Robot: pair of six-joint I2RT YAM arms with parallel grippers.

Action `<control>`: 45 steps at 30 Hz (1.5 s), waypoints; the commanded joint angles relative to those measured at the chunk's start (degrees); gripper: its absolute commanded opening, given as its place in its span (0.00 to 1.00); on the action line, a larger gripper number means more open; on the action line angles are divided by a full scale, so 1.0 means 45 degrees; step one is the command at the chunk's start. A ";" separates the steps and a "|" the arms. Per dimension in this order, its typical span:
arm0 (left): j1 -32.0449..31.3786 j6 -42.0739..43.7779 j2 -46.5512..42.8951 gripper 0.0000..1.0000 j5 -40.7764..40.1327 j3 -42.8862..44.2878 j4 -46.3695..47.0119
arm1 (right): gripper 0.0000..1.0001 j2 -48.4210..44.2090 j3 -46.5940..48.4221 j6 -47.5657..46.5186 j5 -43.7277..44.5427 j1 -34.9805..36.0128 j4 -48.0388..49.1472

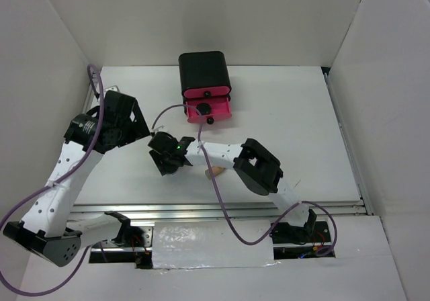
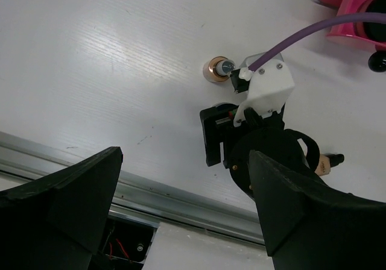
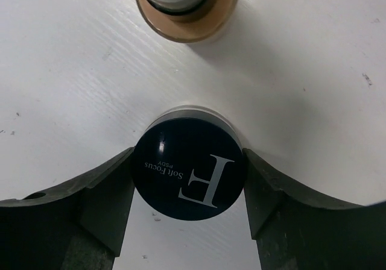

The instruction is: Organize the makeup

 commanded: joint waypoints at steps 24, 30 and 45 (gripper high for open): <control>0.0081 0.0776 -0.1058 0.99 0.1111 -0.0399 0.1935 | 0.44 -0.5002 -0.3130 -0.1839 0.4256 -0.4464 0.5305; 0.0081 0.0952 -0.1175 0.99 0.1150 -0.0418 0.1857 | 0.44 -0.4377 -0.2975 -0.1978 0.4962 -0.4816 0.6538; 0.0081 0.0972 -0.1155 0.99 0.0994 -0.0496 0.1916 | 0.47 -0.3869 -0.3501 -0.1509 0.4259 -0.5422 0.6440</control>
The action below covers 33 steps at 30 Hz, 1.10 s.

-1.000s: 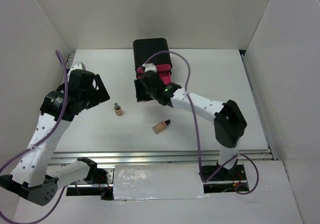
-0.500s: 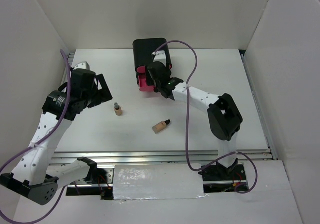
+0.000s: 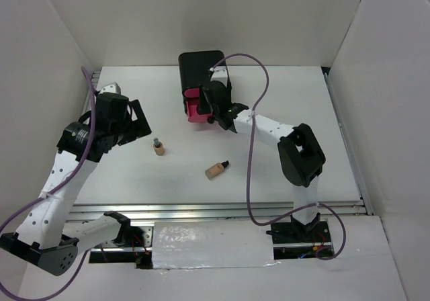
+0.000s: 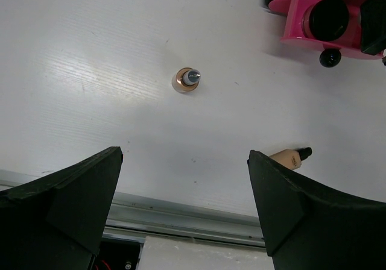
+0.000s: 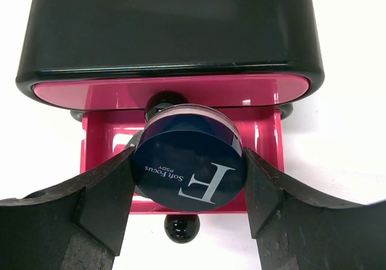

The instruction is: Organize the makeup

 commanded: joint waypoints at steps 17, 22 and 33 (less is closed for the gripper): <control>0.0057 0.0262 -0.0355 0.99 0.0110 -0.0225 0.0298 | 0.53 -0.0740 -0.2166 0.0841 -0.0002 -0.0249 0.0954; 0.0057 0.0302 -0.0374 0.99 0.0247 -0.0322 0.0376 | 0.92 -0.0623 -0.1504 0.0822 0.0037 -0.0269 0.0408; 0.0057 0.0243 -0.0491 0.99 0.0442 -0.0713 0.0649 | 1.00 -0.3023 -0.0876 0.3896 -0.0254 -0.0678 -0.1759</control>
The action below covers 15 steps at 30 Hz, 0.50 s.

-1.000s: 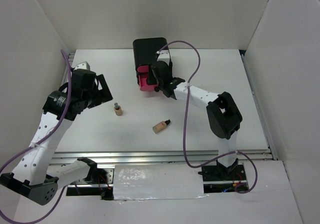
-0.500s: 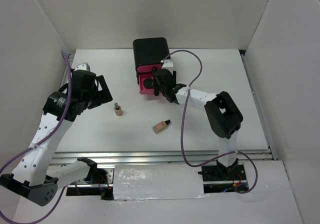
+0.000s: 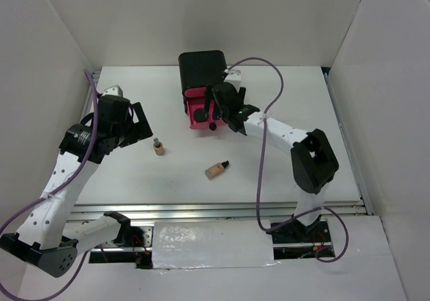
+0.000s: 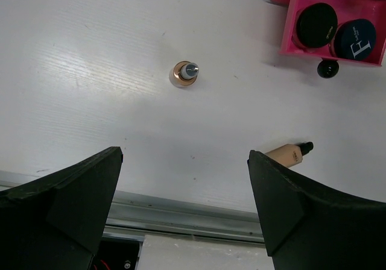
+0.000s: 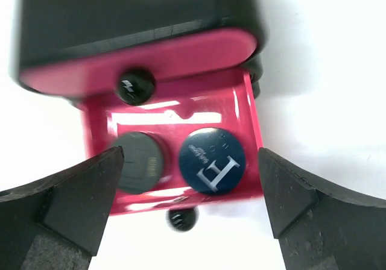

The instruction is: Organize the makeup

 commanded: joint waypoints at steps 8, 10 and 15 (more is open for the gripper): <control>0.0057 0.0082 -0.0414 1.00 0.0098 -0.0457 0.0588 | 0.13 -0.3697 -0.4676 0.8507 -0.3076 -0.1642 -0.1583; 0.0057 0.0062 -0.0394 0.99 0.0097 -0.0438 0.0587 | 0.01 -0.4052 -0.6573 0.9682 -0.3682 -0.1837 -0.0141; 0.0057 0.0023 -0.0394 1.00 0.0058 -0.0496 0.0626 | 0.00 -0.3451 -0.8101 0.9567 -0.5984 -0.2404 0.3689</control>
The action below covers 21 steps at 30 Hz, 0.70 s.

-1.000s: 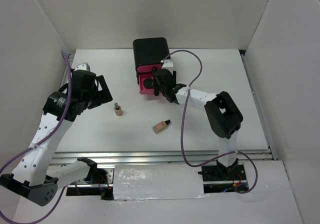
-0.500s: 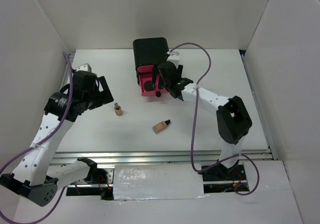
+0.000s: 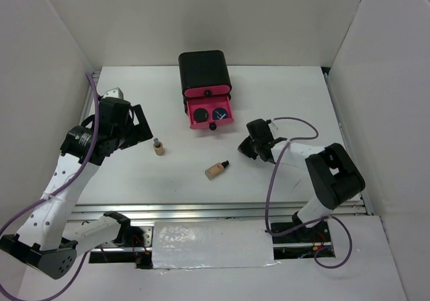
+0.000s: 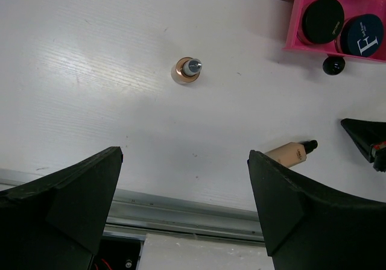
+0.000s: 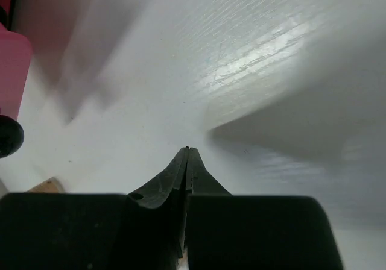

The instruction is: Organize the makeup

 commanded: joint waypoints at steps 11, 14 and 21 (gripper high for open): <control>0.0057 -0.0328 -0.0463 0.99 -0.0151 -0.0122 0.0276 | 0.00 0.3514 0.3077 0.2078 -0.3385 -0.0360 0.3583; 0.0057 -0.0445 -0.0600 0.99 -0.0210 -0.0201 0.0198 | 0.00 0.3945 0.3393 0.2175 -0.3619 -0.0400 0.4185; 0.0057 -0.0543 -0.0718 0.99 -0.0327 -0.0221 0.0061 | 0.00 0.4179 0.3978 0.2410 -0.4361 -0.0576 0.5165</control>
